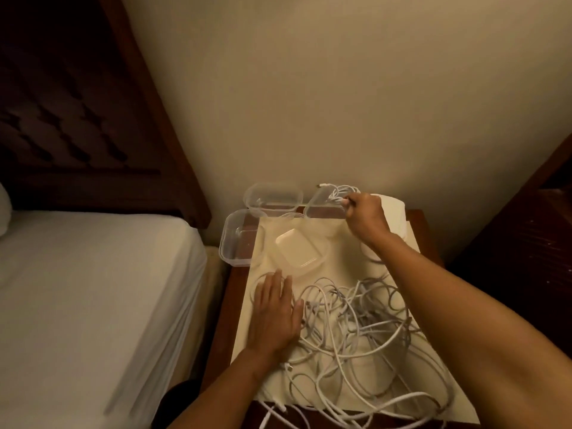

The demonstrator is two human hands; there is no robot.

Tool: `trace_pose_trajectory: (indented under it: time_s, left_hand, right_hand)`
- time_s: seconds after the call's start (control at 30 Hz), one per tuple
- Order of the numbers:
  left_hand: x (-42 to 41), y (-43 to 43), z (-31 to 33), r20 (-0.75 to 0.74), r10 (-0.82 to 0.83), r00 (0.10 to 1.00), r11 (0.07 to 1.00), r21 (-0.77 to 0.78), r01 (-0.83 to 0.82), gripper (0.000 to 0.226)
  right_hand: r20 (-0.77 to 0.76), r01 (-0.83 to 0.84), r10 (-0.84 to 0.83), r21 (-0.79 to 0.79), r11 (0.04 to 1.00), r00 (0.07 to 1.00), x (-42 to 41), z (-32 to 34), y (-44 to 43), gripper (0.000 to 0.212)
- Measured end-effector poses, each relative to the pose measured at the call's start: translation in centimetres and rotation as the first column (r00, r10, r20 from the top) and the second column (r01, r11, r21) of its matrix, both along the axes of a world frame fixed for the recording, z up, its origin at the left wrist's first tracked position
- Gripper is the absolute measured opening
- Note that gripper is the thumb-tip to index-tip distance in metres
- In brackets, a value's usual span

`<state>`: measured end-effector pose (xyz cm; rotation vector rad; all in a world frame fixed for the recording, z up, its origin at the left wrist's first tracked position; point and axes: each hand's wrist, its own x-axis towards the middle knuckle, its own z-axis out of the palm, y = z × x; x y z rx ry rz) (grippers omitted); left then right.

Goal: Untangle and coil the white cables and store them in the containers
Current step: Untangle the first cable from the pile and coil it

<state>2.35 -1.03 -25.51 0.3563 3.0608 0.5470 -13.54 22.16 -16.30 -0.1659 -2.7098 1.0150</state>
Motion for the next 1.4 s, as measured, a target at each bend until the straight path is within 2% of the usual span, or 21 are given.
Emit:
trace_pose_trajectory:
  time_s: [0.27,0.43,0.57,0.67,0.8,1.0,1.17,1.3,1.4]
  left_hand:
    - [-0.1,-0.4,-0.6,0.052,-0.013,0.999,1.000,-0.023,0.015,0.064]
    - [0.0,-0.4,-0.6,0.043,-0.006,0.999,1.000,-0.002,0.006,0.064]
    - [0.0,-0.5,-0.7,0.035,-0.008,0.999,1.000,0.006,0.008,0.064]
    - [-0.1,-0.5,-0.7,0.039,-0.006,0.999,1.000,0.011,0.005,0.065]
    - [-0.1,-0.5,-0.6,0.031,-0.007,1.000,1.000,0.014,0.007,0.066]
    - [0.0,-0.4,-0.5,0.036,-0.003,0.999,0.999,0.033,0.002,0.064]
    - [-0.1,-0.4,-0.5,0.034,-0.003,0.999,1.000,0.032,0.002,0.064]
    - [-0.1,-0.4,-0.5,0.041,-0.003,0.999,0.999,0.036,0.001,0.064]
    - [0.0,-0.5,-0.5,0.036,-0.004,0.999,1.000,0.029,0.003,0.065]
  right_hand:
    - [0.171,-0.004,-0.007,0.064,0.998,0.985,-2.8,-2.7,-1.9,0.023]
    - [0.182,-0.057,0.013,0.240,0.969,0.983,-3.5,-3.7,-1.7,0.030]
    - [0.210,-0.081,-0.026,0.484,0.872,0.977,-4.3,-3.6,-1.7,0.027]
    - [0.230,-0.065,-0.077,0.555,0.829,0.970,-4.8,-4.0,-1.7,0.029]
    - [0.259,-0.074,-0.107,0.602,0.795,0.960,-5.1,-3.7,-1.6,0.027]
    - [0.350,-0.106,-0.129,0.579,0.808,0.928,-5.4,-2.7,-2.3,0.025]
    - [0.404,-0.141,-0.110,0.543,0.827,0.908,-5.6,-2.5,-2.4,0.041]
    - [0.441,-0.174,-0.071,0.491,0.853,0.895,-5.5,-1.8,-2.3,0.041]
    - [0.442,-0.219,-0.039,0.518,0.827,0.896,-5.3,-1.9,-2.4,0.040]
